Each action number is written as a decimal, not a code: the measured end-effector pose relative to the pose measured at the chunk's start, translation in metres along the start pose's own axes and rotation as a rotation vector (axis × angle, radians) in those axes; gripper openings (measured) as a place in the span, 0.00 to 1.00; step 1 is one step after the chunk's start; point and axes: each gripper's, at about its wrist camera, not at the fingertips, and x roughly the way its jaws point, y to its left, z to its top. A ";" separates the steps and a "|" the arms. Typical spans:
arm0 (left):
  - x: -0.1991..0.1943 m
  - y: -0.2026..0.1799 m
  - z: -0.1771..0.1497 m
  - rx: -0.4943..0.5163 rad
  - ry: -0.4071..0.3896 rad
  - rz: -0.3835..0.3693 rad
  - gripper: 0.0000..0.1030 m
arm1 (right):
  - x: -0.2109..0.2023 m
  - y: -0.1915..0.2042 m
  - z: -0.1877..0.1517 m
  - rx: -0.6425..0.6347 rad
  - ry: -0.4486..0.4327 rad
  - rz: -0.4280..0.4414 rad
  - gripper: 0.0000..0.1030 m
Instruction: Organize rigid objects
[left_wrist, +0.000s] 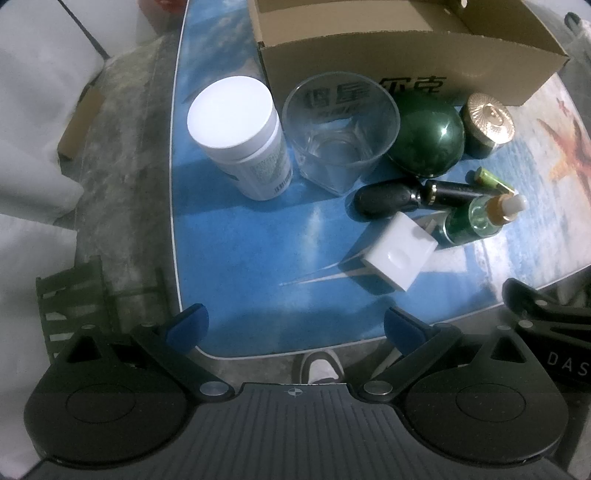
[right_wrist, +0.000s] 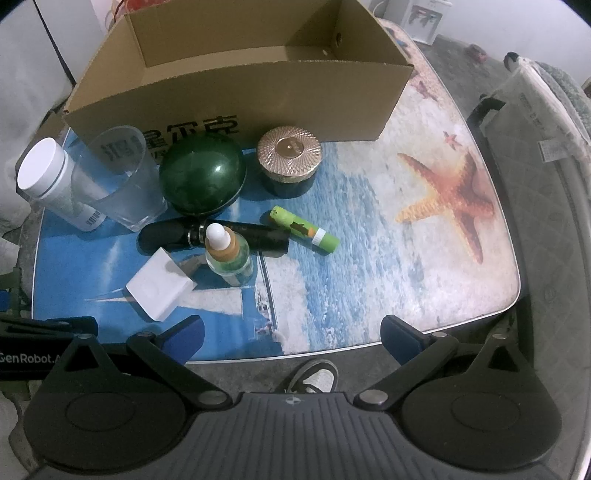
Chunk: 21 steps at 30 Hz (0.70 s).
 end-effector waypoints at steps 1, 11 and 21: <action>0.000 0.000 0.000 0.002 0.000 0.000 0.99 | 0.000 0.000 0.000 0.001 0.000 -0.001 1.00; 0.000 -0.009 -0.006 0.053 -0.044 -0.011 0.99 | -0.005 -0.021 -0.013 0.072 -0.058 0.010 1.00; -0.005 -0.036 -0.014 0.226 -0.179 -0.108 0.95 | -0.020 -0.048 -0.019 0.172 -0.249 0.146 0.95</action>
